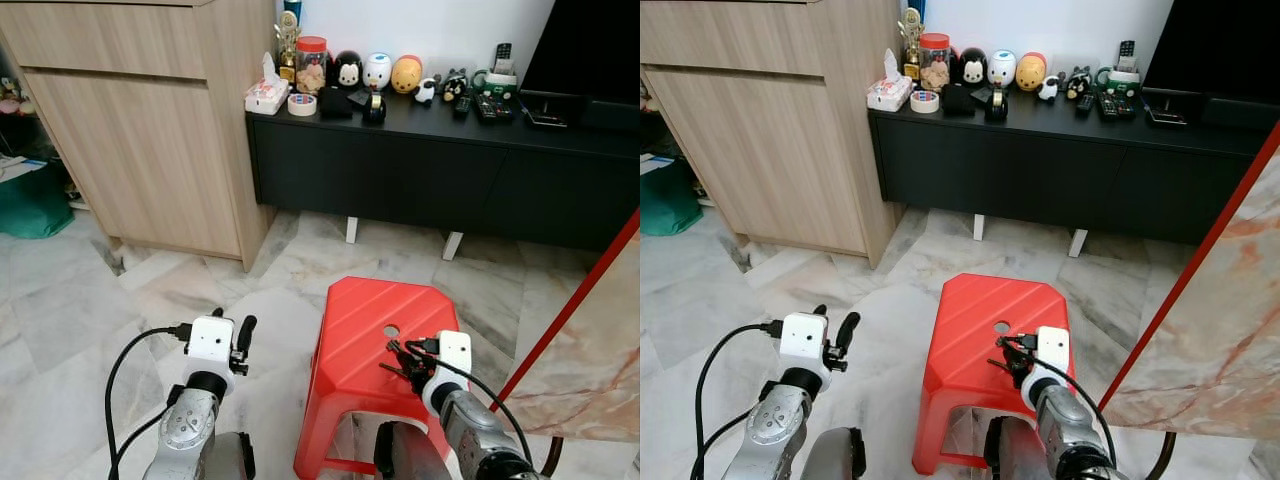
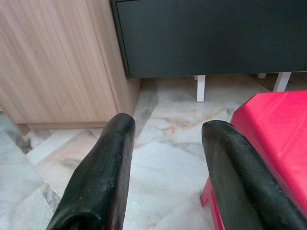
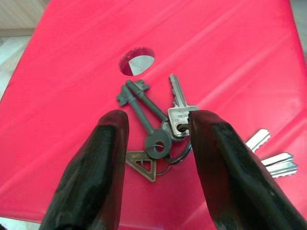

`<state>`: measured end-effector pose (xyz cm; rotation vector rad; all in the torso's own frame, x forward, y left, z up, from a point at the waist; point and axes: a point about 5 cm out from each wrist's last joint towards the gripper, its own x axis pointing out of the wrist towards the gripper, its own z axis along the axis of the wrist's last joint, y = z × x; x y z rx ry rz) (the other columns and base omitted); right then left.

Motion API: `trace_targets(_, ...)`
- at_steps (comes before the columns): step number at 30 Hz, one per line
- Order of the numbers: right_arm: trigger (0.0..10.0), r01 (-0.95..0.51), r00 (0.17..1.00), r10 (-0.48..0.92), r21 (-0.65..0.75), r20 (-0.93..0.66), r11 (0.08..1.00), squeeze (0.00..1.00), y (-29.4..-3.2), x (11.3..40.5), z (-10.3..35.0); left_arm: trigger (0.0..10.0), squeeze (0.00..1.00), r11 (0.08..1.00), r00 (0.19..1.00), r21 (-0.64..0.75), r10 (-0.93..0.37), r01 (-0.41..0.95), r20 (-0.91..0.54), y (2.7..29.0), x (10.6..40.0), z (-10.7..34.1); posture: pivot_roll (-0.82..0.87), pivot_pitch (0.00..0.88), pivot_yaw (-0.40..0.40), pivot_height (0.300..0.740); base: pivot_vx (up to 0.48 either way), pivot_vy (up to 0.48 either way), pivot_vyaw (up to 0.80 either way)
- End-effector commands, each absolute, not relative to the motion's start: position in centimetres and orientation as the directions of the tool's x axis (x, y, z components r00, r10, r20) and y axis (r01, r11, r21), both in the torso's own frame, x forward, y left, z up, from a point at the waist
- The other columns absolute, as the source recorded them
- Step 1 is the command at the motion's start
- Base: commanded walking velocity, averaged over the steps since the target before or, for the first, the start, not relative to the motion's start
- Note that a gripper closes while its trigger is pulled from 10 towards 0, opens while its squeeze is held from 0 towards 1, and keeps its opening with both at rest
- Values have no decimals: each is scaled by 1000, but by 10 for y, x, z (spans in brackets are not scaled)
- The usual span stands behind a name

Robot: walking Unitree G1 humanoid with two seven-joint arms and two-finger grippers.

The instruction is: Hang keys on a hook

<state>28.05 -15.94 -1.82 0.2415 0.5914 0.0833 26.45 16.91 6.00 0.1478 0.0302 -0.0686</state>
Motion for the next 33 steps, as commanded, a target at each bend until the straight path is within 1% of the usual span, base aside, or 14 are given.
trace_targets(1,10000,-3,834,138,245,-535,969,0,-161,287,-13,10000,0,987,997,145,-63,67,-33,169,263,59,85,0,-65,568,0,0,0)
trace_targets(8,10000,-3,835,139,247,-533,969,0,-160,287,-13,10000,0,987,997,148,-62,67,-35,169,263,59,82,0,-66,568,0,0,0)
trace_targets(11,10000,-19,811,138,211,-569,977,0,-159,282,-18,10000,0,987,997,148,-60,65,-42,169,262,57,82,0,-66,568,0,0,0)
trace_targets(33,10000,3,785,135,220,-604,975,0,-158,280,-21,10000,0,986,998,155,-48,56,-51,170,261,56,85,0,-71,568,0,0,0)
